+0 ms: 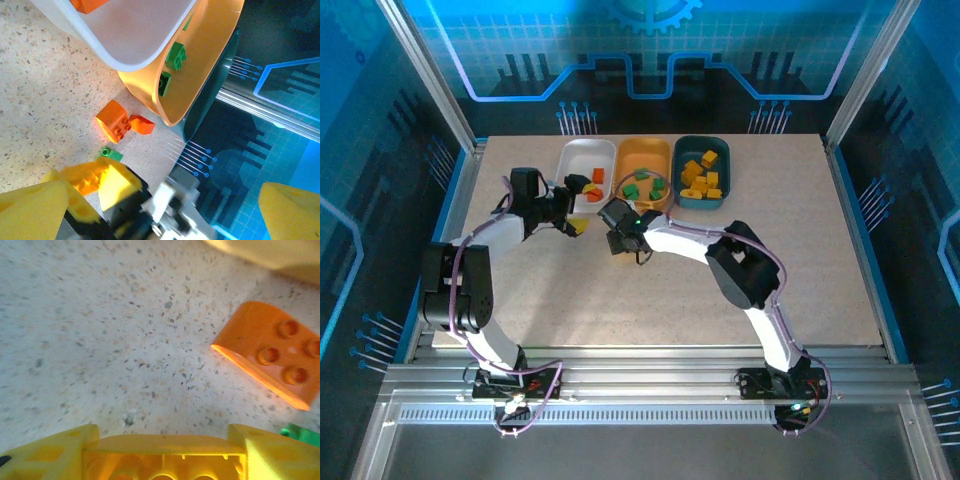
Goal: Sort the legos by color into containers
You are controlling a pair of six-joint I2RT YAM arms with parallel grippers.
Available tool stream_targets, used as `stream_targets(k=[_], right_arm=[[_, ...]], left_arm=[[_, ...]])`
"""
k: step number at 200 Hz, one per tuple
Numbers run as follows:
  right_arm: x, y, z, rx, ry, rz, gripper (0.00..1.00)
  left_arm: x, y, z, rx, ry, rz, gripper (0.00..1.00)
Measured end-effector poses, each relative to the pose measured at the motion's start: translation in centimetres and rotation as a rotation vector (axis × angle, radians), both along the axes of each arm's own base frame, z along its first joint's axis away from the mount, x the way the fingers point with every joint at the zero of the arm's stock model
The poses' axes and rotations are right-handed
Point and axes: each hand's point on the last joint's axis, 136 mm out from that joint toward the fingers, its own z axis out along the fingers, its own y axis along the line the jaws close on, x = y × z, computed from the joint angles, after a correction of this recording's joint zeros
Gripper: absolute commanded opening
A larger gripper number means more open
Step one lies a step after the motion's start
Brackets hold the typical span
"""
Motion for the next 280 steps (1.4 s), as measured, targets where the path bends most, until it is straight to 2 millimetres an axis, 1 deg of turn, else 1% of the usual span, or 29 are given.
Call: stream_targets(k=[10, 18, 35, 38, 43, 50, 64, 75, 79, 84, 94, 108, 114, 127, 142, 159, 172, 185, 203, 217, 227, 238, 243, 246, 250, 260, 269, 280], right_arm=[[0.1, 0.0, 1.8, 0.025, -0.027, 0.006, 0.60], [0.4, -0.1, 3.7, 0.048, -0.057, 0.008, 0.60], [1.6, -1.0, 7.6, 0.099, -0.123, -0.005, 0.60], [2.1, -1.5, 8.3, 0.109, -0.136, -0.015, 0.60], [2.6, -2.0, 9.1, 0.120, -0.151, -0.026, 0.60], [3.7, -3.3, 10.1, 0.134, -0.170, -0.054, 0.61], [6.8, -6.9, 11.2, 0.150, -0.190, -0.136, 0.61], [9.3, -10.3, 11.0, 0.147, -0.189, -0.209, 0.61], [10.5, -11.9, 10.8, 0.145, -0.188, -0.244, 0.62], [11.4, -13.2, 10.6, 0.145, -0.184, -0.271, 0.63], [13.6, -16.4, 9.4, 0.143, -0.161, -0.334, 0.64], [15.6, -19.7, 7.4, 0.145, -0.113, -0.394, 0.65], [16.3, -20.8, 6.5, 0.144, -0.090, -0.414, 0.66], [17.4, -22.3, 4.7, 0.140, -0.044, -0.440, 0.71], [18.0, -22.9, 3.2, 0.135, -0.001, -0.451, 0.78], [17.6, -22.8, 2.5, 0.129, 0.029, -0.445, 0.83], [17.0, -22.5, 2.8, 0.131, 0.018, -0.435, 0.86], [15.1, -22.4, 3.4, 0.116, 0.009, -0.426, 0.87], [11.8, -21.6, 5.5, 0.087, -0.037, -0.405, 0.89], [8.9, -19.8, 7.6, 0.071, -0.095, -0.369, 0.90], [6.6, -17.5, 8.9, 0.076, -0.140, -0.328, 0.90], [4.3, -14.9, 9.4, 0.095, -0.165, -0.280, 0.90], [3.1, -13.5, 9.2, 0.104, -0.165, -0.251, 0.90], [2.6, -13.0, 9.1, 0.104, -0.163, -0.239, 0.90], [1.7, -11.8, 8.6, 0.108, -0.155, -0.215, 0.89], [0.3, -9.9, 7.3, 0.103, -0.126, -0.173, 0.88], [-0.5, -8.7, 5.8, 0.091, -0.091, -0.146, 0.87], [-1.1, -8.1, 3.8, 0.072, -0.051, -0.133, 0.86]], left_arm=[[0.0, -0.2, 0.0, 0.000, -0.002, -0.005, 0.99], [-0.1, -0.4, 0.1, 0.000, -0.004, -0.010, 0.99], [-0.3, -1.1, 0.1, 0.000, -0.006, -0.027, 0.99], [-0.4, -1.4, 0.1, -0.001, -0.007, -0.033, 0.99], [-0.5, -1.7, 0.2, -0.002, -0.009, -0.042, 0.99], [-0.7, -2.3, 0.2, -0.005, -0.009, -0.059, 0.99], [-1.3, -4.2, 0.3, -0.018, -0.010, -0.114, 0.99], [-1.7, -6.3, 0.3, -0.028, -0.008, -0.172, 0.99], [-1.9, -6.9, 0.2, -0.032, -0.006, -0.192, 0.99], [-2.1, -8.0, 0.1, -0.037, -0.003, -0.221, 0.99], [-2.9, -9.9, -0.2, -0.042, 0.006, -0.275, 0.99], [-4.1, -11.9, -0.9, -0.043, 0.024, -0.334, 0.99], [-4.6, -12.5, -1.1, -0.043, 0.030, -0.356, 0.99], [-5.4, -13.4, -1.3, -0.040, 0.037, -0.387, 0.99], [-5.5, -13.5, -1.2, -0.039, 0.036, -0.396, 0.99], [-5.3, -13.3, -1.1, -0.033, 0.025, -0.396, 0.99], [-5.1, -13.0, -1.0, -0.031, 0.023, -0.391, 0.99], [-4.9, -12.7, -1.1, -0.029, 0.027, -0.384, 0.99], [-4.6, -12.2, -1.1, -0.029, 0.031, -0.369, 0.99], [-4.1, -11.3, -1.1, -0.030, 0.030, -0.347, 0.99], [-3.5, -10.4, -1.1, -0.030, 0.028, -0.324, 0.99], [-2.9, -9.2, -1.1, -0.030, 0.027, -0.294, 0.99], [-2.6, -8.6, -1.0, -0.030, 0.027, -0.278, 0.99], [-2.4, -8.3, -1.0, -0.030, 0.026, -0.270, 0.99], [-2.2, -7.8, -0.9, -0.031, 0.024, -0.258, 0.99], [-1.6, -6.6, -0.8, -0.031, 0.020, -0.228, 0.99], [-1.1, -5.4, -0.8, -0.031, 0.018, -0.201, 0.99], [-0.6, -4.4, -0.8, -0.029, 0.018, -0.173, 0.99]])
